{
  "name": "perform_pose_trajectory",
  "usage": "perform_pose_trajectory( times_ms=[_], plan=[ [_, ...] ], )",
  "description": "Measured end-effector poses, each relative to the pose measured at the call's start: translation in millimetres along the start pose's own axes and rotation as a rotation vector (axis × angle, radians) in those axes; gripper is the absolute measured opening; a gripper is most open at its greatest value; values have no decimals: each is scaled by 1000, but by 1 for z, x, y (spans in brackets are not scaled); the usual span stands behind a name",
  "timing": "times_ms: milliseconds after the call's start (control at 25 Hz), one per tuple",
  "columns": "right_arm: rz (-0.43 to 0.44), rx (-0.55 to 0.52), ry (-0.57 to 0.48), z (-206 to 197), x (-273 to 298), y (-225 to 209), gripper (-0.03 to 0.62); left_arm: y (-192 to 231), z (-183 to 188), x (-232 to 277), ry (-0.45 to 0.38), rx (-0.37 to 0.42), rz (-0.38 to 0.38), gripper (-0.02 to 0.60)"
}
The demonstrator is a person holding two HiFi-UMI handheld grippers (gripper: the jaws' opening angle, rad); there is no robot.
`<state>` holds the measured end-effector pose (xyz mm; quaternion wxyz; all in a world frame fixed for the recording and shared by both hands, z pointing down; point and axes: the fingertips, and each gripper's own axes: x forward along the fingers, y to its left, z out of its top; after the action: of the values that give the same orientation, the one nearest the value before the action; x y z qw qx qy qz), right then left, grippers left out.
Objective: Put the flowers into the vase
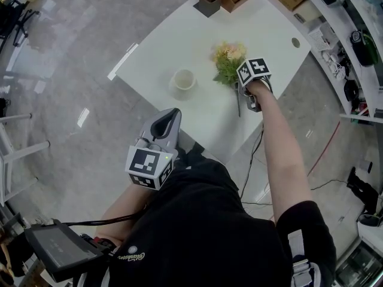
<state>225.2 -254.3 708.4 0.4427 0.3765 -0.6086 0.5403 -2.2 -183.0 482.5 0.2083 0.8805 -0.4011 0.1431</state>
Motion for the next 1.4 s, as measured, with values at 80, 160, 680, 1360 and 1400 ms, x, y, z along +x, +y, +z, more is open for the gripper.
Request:
perform_pose_trajectory(
  times_ms=[80, 160, 680, 1360, 1400],
  plan=[
    [8, 10, -16, 0, -1, 0, 44, -1, 0, 0, 2, 0, -2, 6],
    [8, 15, -36, 1, -2, 0, 40, -2, -1, 0, 4, 2, -5, 6],
    [-53, 0, -297, 16, -40, 5, 34, -6, 12, -2, -23, 34, -5, 6],
    [-243, -171, -1137, 5, -249, 81, 35, -31, 41, -21, -109, 89, -32, 6],
    [-254, -186, -1174, -1, -259, 87, 35, -33, 44, -22, -117, 95, -36, 6]
  ],
)
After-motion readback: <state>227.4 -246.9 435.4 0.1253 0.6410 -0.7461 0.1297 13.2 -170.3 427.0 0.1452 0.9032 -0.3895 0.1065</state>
